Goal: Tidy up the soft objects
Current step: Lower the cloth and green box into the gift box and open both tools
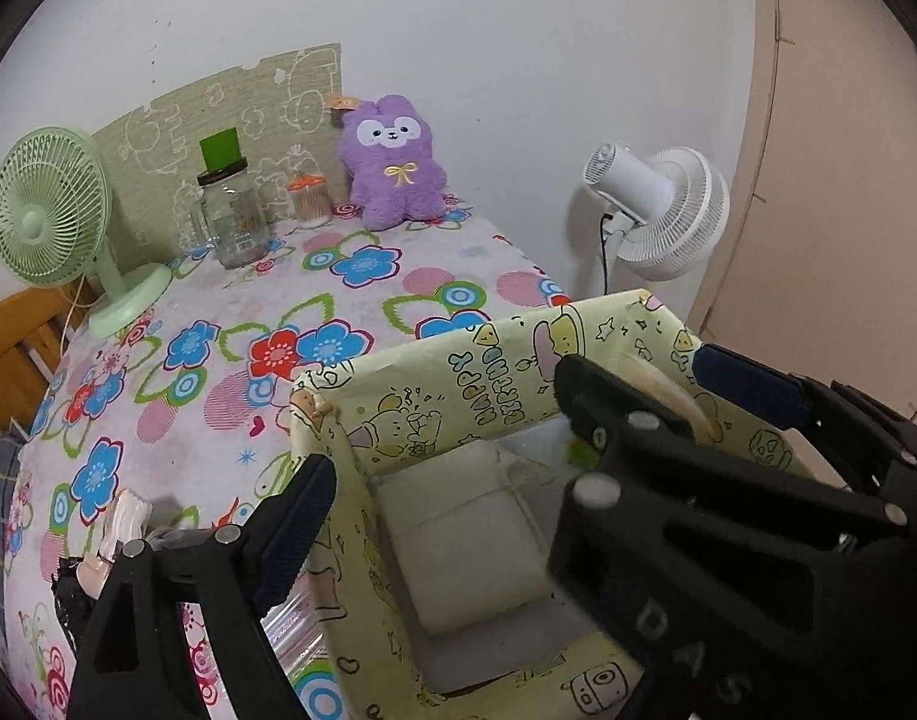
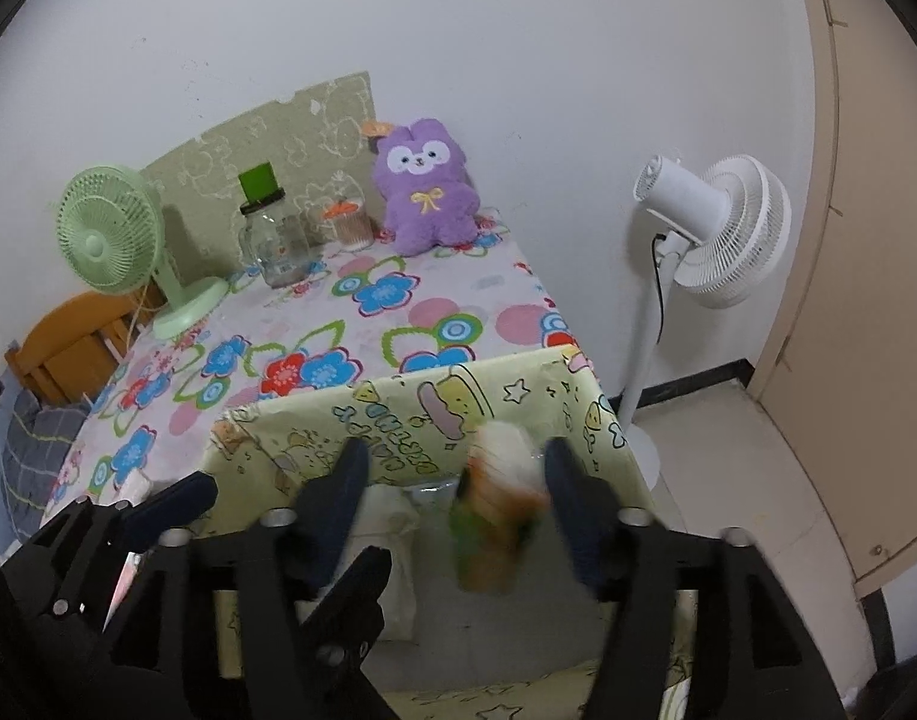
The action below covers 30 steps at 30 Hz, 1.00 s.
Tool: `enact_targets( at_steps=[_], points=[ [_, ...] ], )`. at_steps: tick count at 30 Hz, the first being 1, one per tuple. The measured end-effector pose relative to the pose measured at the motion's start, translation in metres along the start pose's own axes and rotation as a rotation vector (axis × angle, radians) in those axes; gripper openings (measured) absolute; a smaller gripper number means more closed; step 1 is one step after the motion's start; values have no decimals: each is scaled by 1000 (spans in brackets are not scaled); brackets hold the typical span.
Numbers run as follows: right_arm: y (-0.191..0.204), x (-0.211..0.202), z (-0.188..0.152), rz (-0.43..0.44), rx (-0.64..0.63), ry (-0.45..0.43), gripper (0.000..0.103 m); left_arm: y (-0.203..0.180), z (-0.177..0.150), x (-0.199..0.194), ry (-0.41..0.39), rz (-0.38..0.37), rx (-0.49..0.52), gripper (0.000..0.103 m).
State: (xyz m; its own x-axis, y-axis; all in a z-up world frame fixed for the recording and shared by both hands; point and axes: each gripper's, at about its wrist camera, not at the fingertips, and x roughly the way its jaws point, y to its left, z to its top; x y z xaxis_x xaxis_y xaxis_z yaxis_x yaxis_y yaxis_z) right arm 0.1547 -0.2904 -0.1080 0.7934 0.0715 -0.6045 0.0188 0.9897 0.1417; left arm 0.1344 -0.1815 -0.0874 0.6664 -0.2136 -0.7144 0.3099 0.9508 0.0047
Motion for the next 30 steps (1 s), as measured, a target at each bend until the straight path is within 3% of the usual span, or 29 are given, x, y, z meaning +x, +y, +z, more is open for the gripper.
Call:
enact_targets(
  at_steps=[10,30],
  points=[
    [15,-25,3,-39,10,-32,84,7,2,-29,-51,8,7,92],
    [62,-81,-5,-75,-14,-101,86,38,-13,-89,-163,27,15,93]
  ],
)
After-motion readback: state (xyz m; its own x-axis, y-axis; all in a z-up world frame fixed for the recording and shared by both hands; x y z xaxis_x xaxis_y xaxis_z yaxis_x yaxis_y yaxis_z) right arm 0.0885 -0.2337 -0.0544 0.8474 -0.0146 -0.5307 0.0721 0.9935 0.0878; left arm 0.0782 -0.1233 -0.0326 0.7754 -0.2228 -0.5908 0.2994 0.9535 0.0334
